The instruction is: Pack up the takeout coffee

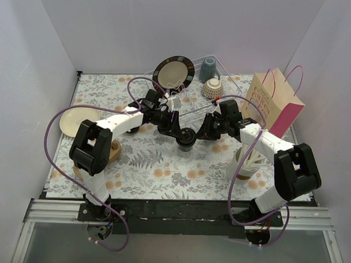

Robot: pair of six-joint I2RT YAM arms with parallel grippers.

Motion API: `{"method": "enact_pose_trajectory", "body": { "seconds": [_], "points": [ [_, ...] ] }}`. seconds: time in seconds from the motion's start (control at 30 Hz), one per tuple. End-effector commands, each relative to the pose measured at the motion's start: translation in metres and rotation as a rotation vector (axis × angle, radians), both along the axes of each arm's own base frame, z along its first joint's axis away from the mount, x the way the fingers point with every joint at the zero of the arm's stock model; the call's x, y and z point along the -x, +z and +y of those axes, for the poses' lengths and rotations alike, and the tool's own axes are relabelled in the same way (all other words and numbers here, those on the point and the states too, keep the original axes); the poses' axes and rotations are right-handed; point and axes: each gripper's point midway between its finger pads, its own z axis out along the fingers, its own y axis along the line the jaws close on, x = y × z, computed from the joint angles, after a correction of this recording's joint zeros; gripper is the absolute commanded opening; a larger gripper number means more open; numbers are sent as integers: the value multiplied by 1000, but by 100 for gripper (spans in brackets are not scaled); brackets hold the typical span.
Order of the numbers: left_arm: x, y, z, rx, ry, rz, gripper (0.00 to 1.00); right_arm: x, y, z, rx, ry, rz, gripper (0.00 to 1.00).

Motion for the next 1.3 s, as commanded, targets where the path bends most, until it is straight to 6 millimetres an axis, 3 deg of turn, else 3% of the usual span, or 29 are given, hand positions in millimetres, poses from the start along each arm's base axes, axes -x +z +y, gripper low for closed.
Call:
{"method": "enact_pose_trajectory", "body": {
  "seconds": [0.0,0.23,0.4,0.57,0.9,1.27],
  "points": [
    [56,-125,81,-521,-11,195,38,7,-7,3,27,14,22,28],
    [51,-130,80,-538,-3,210,37,18,-13,5,-14,24,39,25],
    [50,-131,82,-554,-4,209,37,9,23,11,-71,14,-41,31],
    [53,-134,85,-565,-7,218,37,11,32,9,-61,7,-36,32],
    [54,-137,84,-561,-7,227,37,17,21,9,-76,8,-4,30],
    [59,-142,85,-566,-6,247,36,20,-12,4,-13,-17,69,26]
  ]
}}
